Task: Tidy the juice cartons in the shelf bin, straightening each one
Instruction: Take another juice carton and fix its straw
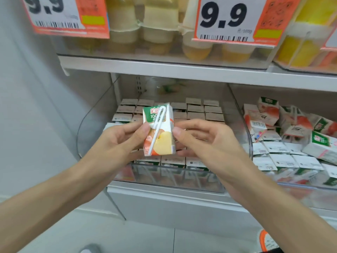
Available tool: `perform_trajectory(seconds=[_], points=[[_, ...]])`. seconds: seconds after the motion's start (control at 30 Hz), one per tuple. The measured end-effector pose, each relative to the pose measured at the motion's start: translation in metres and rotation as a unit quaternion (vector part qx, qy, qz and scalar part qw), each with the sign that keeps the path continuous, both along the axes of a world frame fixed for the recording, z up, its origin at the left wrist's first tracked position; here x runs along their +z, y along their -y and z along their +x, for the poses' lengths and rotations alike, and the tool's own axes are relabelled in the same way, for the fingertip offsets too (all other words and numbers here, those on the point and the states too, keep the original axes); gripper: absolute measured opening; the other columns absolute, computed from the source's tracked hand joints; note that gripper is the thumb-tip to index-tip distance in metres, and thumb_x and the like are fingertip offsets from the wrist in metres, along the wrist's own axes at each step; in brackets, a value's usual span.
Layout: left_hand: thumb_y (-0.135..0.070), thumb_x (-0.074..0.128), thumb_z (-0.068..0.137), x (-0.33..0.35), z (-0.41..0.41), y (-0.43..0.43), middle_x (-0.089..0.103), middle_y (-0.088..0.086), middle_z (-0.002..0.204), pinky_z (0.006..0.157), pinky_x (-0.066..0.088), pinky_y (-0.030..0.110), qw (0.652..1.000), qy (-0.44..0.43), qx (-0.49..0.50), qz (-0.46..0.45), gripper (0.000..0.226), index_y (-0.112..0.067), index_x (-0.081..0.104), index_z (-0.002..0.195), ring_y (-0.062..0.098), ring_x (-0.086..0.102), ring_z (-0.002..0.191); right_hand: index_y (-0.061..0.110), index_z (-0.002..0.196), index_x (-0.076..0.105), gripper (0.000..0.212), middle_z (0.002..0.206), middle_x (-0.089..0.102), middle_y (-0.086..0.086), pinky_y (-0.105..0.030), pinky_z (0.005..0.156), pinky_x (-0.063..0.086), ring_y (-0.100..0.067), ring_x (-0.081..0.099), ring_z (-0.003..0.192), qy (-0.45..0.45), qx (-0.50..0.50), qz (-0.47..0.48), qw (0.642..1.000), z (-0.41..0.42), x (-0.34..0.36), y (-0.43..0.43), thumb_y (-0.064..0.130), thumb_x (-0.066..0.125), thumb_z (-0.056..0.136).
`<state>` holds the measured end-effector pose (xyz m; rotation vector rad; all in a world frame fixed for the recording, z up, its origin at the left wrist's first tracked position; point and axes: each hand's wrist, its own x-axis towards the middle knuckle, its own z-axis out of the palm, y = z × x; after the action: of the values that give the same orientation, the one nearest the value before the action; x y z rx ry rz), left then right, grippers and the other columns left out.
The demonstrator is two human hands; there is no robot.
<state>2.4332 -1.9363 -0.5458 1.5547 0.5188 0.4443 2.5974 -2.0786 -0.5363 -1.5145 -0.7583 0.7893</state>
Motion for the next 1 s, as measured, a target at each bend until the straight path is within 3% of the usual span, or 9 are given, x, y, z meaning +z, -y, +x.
perform_trajectory(seconds=[0.23,0.47,0.67,0.87,1.0], points=[[-0.034,0.053,0.105,-0.002,-0.003,0.0,0.078,0.003,0.125,0.105,0.058,0.039,1.0,0.005,0.012,-0.01,0.039,-0.018,0.07,0.136,0.023,0.072,0.121,0.02,0.105,0.081,0.022,0.099,0.083,0.001,-0.037,0.094,0.063,-0.02,0.08,0.09,0.008,-0.003,-0.007,1.0,-0.004,0.003,0.0,0.033,0.082,0.087],[-0.034,0.046,0.108,0.001,0.003,0.003,0.08,0.007,0.119,0.091,0.062,0.028,0.997,0.027,0.014,-0.076,0.038,-0.018,0.069,0.135,0.026,0.078,0.109,0.02,0.105,0.078,0.012,0.092,0.083,0.001,-0.039,0.098,0.06,-0.019,0.081,0.088,-0.01,-0.019,-0.007,1.0,-0.004,0.005,0.0,0.025,0.077,0.094],[-0.029,0.046,0.107,-0.001,0.003,0.004,0.075,0.0,0.132,0.103,0.057,0.034,0.995,0.033,-0.042,-0.088,0.045,-0.033,0.05,0.152,0.027,0.074,0.118,0.017,0.101,0.082,0.011,0.104,0.082,0.005,-0.032,0.091,0.064,-0.016,0.08,0.098,0.002,-0.007,0.026,1.0,-0.007,-0.005,-0.002,0.011,0.074,0.097],[-0.026,0.042,0.109,-0.001,0.005,0.002,0.072,0.0,0.137,0.106,0.055,0.037,0.992,0.046,-0.046,-0.112,0.047,-0.034,0.049,0.155,0.029,0.073,0.12,0.032,0.109,0.082,0.017,0.11,0.08,0.009,-0.029,0.097,0.06,-0.012,0.072,0.108,0.063,0.038,-0.007,0.997,-0.006,-0.002,-0.001,0.033,0.077,0.093],[-0.028,0.041,0.109,-0.002,0.007,0.006,0.074,0.002,0.134,0.103,0.058,0.037,0.993,0.046,-0.063,-0.087,0.044,-0.031,0.053,0.151,0.027,0.073,0.121,0.033,0.117,0.079,0.037,0.109,0.079,0.004,-0.041,0.092,0.061,-0.022,0.069,0.103,0.106,0.054,-0.011,0.993,-0.01,-0.003,-0.004,0.032,0.088,0.081]])
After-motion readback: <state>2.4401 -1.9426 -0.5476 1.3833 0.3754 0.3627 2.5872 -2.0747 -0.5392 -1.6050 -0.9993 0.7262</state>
